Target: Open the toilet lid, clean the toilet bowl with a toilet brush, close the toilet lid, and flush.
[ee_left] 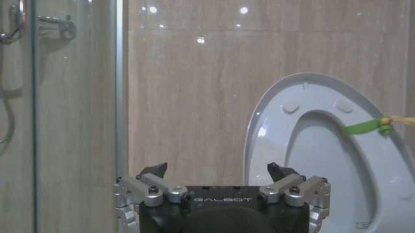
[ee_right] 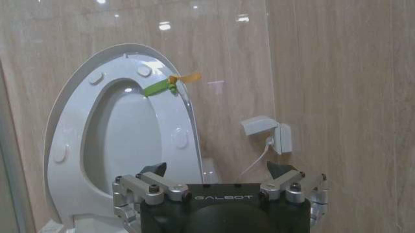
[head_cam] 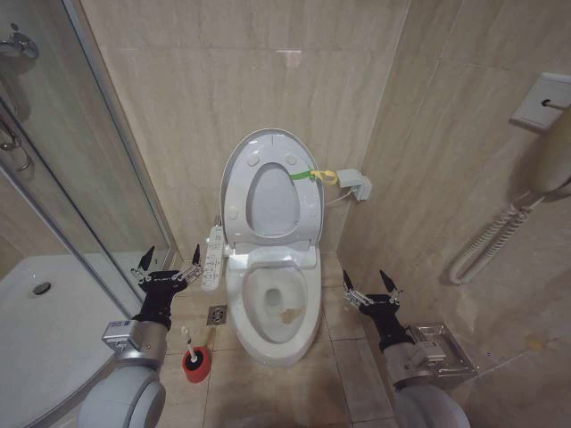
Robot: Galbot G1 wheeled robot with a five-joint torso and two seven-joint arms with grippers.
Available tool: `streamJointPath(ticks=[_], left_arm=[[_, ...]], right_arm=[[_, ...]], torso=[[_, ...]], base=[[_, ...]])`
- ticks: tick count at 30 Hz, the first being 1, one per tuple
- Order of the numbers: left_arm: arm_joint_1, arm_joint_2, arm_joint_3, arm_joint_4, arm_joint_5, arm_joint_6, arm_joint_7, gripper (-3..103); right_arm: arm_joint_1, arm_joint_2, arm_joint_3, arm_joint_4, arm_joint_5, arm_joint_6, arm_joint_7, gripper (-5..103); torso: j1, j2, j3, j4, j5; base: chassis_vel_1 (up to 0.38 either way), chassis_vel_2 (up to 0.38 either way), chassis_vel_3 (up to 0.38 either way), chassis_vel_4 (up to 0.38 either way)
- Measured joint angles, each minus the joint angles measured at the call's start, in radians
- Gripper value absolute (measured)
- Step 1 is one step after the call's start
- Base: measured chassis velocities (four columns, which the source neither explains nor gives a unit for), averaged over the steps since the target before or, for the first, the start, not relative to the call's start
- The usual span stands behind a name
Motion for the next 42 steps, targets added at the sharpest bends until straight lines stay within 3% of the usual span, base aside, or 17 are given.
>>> streamJointPath(ticks=[2,5,6,9,19,29,40,42], left_arm=[[0.003,0.0,0.001,0.028,0.004,-0.024,-0.007,100],[0.02,-0.004,0.005,0.158,0.023,-0.138,-0.04,100],[0.02,-0.004,0.005,0.158,0.023,-0.138,-0.04,100],[0.034,-0.007,0.009,0.266,0.04,-0.232,-0.066,101],[0.034,-0.008,0.011,0.296,0.043,-0.258,-0.07,98],[-0.018,-0.024,0.038,0.599,0.05,-0.423,-0.038,98],[-0.027,-0.027,0.042,0.65,0.054,-0.446,-0.034,98],[-0.045,-0.045,0.057,0.817,0.076,-0.468,-0.034,98]], right_arm=[[0.0,0.0,0.0,0.0,0.0,0.0,0.0,100],[0.0,0.0,0.0,0.0,0.0,0.0,0.0,100],[0.0,0.0,0.0,0.0,0.0,0.0,0.0,100],[0.0,0.0,0.0,0.0,0.0,0.0,0.0,100],[0.0,0.0,0.0,0.0,0.0,0.0,0.0,100],[0.0,0.0,0.0,0.0,0.0,0.0,0.0,100],[0.0,0.0,0.0,0.0,0.0,0.0,0.0,100],[0.0,0.0,0.0,0.0,0.0,0.0,0.0,100]], torso=[[0.0,0.0,0.0,0.0,0.0],[0.0,0.0,0.0,0.0002,-0.0002],[0.0,0.0,0.0,0.0002,-0.0002],[0.0,0.0,0.0,0.0003,-0.0006],[0.0,0.0,0.0,0.0001,0.0],[0.0,0.0,0.0,0.0001,-0.0003],[0.0,0.0,0.0,0.0001,0.0],[0.0,0.0,0.0,0.0,-0.0001]], base=[[0.0,0.0,0.0,0.0],[0.0,0.0,0.0,0.0],[0.0,0.0,0.0,0.0],[0.0,0.0,0.0,0.0],[0.0,0.0,0.0,0.0],[0.0,0.0,0.0,0.0],[0.0,0.0,0.0,0.0],[0.0,0.0,0.0,0.0]])
